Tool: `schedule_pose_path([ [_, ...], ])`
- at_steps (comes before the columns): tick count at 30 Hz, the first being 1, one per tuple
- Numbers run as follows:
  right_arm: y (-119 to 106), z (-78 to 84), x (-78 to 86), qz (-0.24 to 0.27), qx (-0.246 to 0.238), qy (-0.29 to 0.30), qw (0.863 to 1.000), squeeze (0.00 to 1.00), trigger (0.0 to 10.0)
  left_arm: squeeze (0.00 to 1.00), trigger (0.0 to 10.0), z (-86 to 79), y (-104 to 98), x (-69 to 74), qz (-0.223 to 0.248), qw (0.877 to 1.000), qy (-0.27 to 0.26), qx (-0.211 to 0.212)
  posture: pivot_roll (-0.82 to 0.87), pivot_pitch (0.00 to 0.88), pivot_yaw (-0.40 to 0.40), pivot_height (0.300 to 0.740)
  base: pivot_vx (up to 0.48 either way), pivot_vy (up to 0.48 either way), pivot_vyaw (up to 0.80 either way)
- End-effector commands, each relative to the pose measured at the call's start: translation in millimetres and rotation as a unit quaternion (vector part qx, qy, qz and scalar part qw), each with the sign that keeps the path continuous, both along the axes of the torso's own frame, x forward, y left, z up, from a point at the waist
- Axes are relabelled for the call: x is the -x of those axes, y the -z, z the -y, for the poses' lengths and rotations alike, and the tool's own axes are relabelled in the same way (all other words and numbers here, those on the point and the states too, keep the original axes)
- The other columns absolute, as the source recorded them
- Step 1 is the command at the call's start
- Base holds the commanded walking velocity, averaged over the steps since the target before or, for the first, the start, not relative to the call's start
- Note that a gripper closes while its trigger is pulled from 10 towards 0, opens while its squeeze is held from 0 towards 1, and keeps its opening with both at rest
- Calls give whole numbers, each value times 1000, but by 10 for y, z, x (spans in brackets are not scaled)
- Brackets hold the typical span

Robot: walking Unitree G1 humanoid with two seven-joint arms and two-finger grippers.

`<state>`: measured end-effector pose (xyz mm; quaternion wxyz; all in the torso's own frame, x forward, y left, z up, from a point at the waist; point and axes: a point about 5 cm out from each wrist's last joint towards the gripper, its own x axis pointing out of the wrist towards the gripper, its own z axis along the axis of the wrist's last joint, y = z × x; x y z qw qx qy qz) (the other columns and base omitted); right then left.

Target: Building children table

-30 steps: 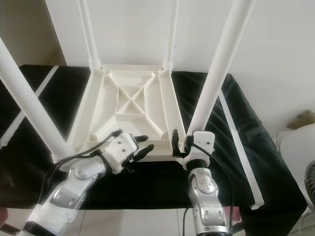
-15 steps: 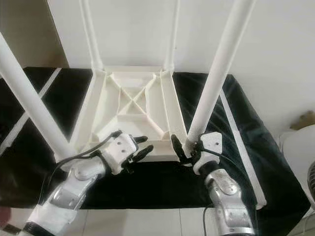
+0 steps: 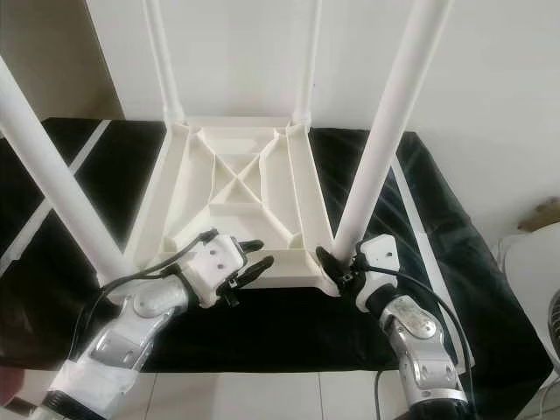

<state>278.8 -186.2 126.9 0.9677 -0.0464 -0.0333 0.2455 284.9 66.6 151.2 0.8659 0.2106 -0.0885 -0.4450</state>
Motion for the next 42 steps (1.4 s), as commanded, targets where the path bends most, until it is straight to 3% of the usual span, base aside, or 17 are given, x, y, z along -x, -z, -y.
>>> schedule_pose_path([
  [1,28,-12,39,-11,-13,1,1000,0,2902,0,10000,3,24,0,1,1000,1,-6,-105,4,6,740,0,0,0],
  [2,31,-28,53,-15,-20,4,1000,0,2902,0,10000,3,28,3,1,1000,2,-7,-105,4,7,740,0,0,0],
  [3,27,-50,64,-16,-23,10,1000,0,10000,0,10000,4,26,2,1,1000,2,-7,-106,8,8,740,0,0,0],
  [8,19,-117,70,-24,-31,42,998,0,10000,0,10000,10,16,-7,1,1000,3,-6,-110,12,12,740,0,0,0],
  [12,55,-144,36,-34,-27,134,990,0,10000,0,10000,11,12,-12,1,1000,5,-6,-114,15,21,740,0,0,0],
  [15,59,-145,36,-34,-24,152,988,0,10000,0,10000,12,12,-11,1,1000,6,-7,-114,15,21,740,0,0,0],
  [16,82,-136,31,-38,-25,192,980,0,10000,0,10000,10,10,-13,1,1000,7,-7,-117,19,22,740,0,0,0],
  [19,99,-129,30,-43,-31,226,973,0,10000,0,10000,9,8,-17,2,1000,7,-7,-118,22,20,740,0,0,0],
  [20,139,-138,38,-52,-50,289,954,0,10000,0,10000,12,9,-21,2,1000,6,-8,-117,23,19,740,0,0,0],
  [21,139,-138,38,-52,-50,289,954,0,10000,0,10000,12,9,-21,2,1000,6,-8,-117,23,19,740,0,0,0],
  [22,154,-166,52,-54,-61,321,944,0,10000,0,10000,23,10,-18,2,1000,6,-7,-116,21,18,740,0,0,0],
  [24,166,-205,67,-59,-71,343,935,0,10000,0,10000,33,10,-14,2,1000,7,-6,-113,21,17,740,0,0,0],
  [27,176,-332,85,-70,-85,351,930,0,10000,0,10000,53,11,-4,1,1000,8,-3,-110,19,15,740,0,0,0],
  [29,131,-438,76,-60,-87,328,939,0,10000,0,10000,62,26,4,-1,1000,9,-2,-115,17,18,740,0,0,0],
  [35,86,-466,62,-53,-94,309,945,0,10000,0,10000,78,35,6,-1,1000,13,-5,-113,14,7,740,0,0,0],
  [36,75,-477,62,-50,-92,305,947,1000,10000,0,10000,77,32,1,0,1000,12,-5,-112,15,3,740,0,0,0],
  [42,-10,-482,72,-23,-86,276,957,1000,10000,0,10000,89,52,10,8,1000,10,-11,-114,13,-11,740,0,0,0],
])
